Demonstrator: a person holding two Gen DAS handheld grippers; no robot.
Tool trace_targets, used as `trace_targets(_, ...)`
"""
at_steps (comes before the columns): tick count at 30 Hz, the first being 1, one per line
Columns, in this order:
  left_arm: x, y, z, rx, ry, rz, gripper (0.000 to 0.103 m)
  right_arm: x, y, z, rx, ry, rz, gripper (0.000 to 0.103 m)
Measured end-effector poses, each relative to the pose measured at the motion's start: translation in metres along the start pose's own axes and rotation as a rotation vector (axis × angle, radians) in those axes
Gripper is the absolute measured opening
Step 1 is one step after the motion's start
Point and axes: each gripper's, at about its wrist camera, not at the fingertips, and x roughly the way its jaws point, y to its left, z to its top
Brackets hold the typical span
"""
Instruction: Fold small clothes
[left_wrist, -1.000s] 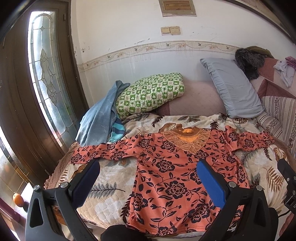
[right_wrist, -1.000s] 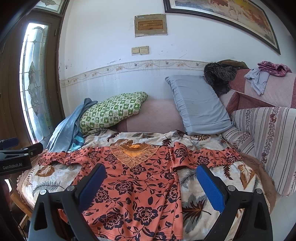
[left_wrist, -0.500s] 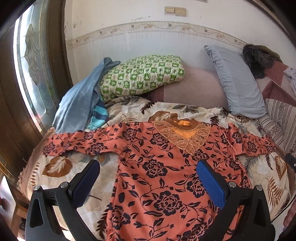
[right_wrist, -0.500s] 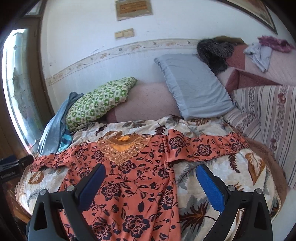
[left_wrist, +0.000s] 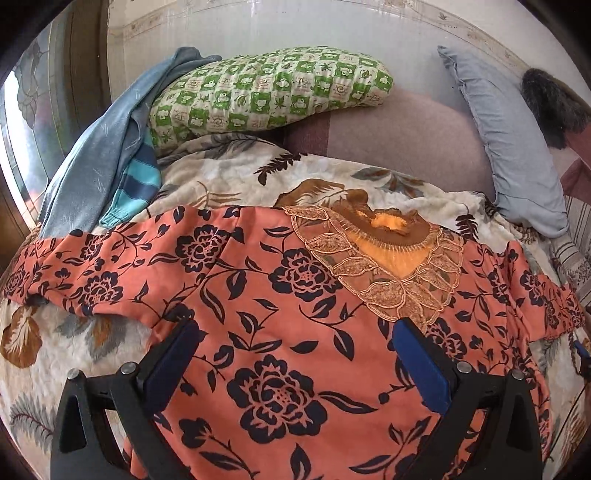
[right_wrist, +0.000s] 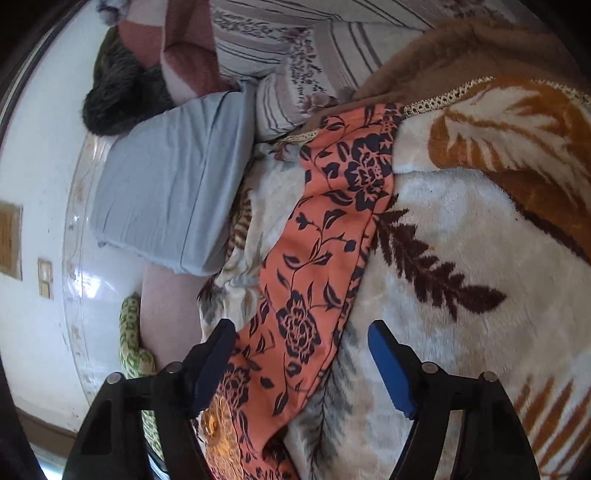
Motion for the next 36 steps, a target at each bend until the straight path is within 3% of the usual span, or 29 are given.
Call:
trace_targets(4, 0.023, 0.012, -0.007, 0.009, 0.021, 0.018, 0.103, 0.033, -0.017, 0.025, 0.079, -0.037, -0.024, 0.063)
trace_targets(7, 0.031, 0.019, -0.006, -0.044, 0.031, -0.009, 0.103, 0.048, -0.009, 0.044, 0.046, -0.082, -0.025, 0.056)
trace_targets(8, 0.032, 0.02, -0.005, -0.056, 0.027, -0.016, 0.103, 0.054, -0.006, 0.05, 0.023, -0.083, -0.032, 0.05)
trace_targets(9, 0.033, 0.021, -0.004, -0.063, 0.024, -0.021, 0.103, 0.06, -0.006, 0.055, 0.022, -0.084, -0.037, 0.034)
trace_targets(10, 0.033, 0.022, -0.004, -0.066, 0.022, -0.02, 0.103, 0.066, -0.01, 0.057, 0.04, -0.084, -0.035, 0.028)
trace_targets(11, 0.034, 0.024, -0.004, -0.066, 0.021, -0.018, 0.103, 0.069, -0.014, 0.058, 0.053, -0.085, -0.034, 0.011)
trace_targets(14, 0.037, 0.034, -0.001, -0.093, 0.036, -0.009, 0.103, 0.062, 0.001, 0.049, -0.008, -0.133, -0.045, 0.008)
trace_targets(18, 0.032, 0.063, 0.005, -0.212, 0.009, 0.028, 0.103, 0.034, 0.077, 0.017, -0.194, -0.141, 0.125, 0.007)
trace_targets(23, 0.016, 0.1, 0.013, -0.335, -0.098, 0.126, 0.103, 0.012, 0.177, -0.078, -0.402, 0.013, 0.401, 0.007)
trace_targets(27, 0.008, 0.13, 0.02, -0.362, -0.146, 0.277, 0.103, 0.039, 0.242, -0.184, -0.57, 0.199, 0.444, 0.007)
trace_targets(31, 0.002, 0.163, 0.022, -0.39, -0.163, 0.381, 0.103, 0.089, 0.275, -0.307, -0.812, 0.331, 0.309, 0.007)
trace_targets(34, 0.0, 0.183, 0.02, -0.4, -0.155, 0.429, 0.103, 0.133, 0.266, -0.416, -1.158, 0.411, -0.003, 0.011)
trace_targets(36, 0.0, 0.194, 0.02, -0.401, -0.137, 0.457, 0.103, 0.159, 0.243, -0.487, -1.484, 0.434, -0.226, 0.011)
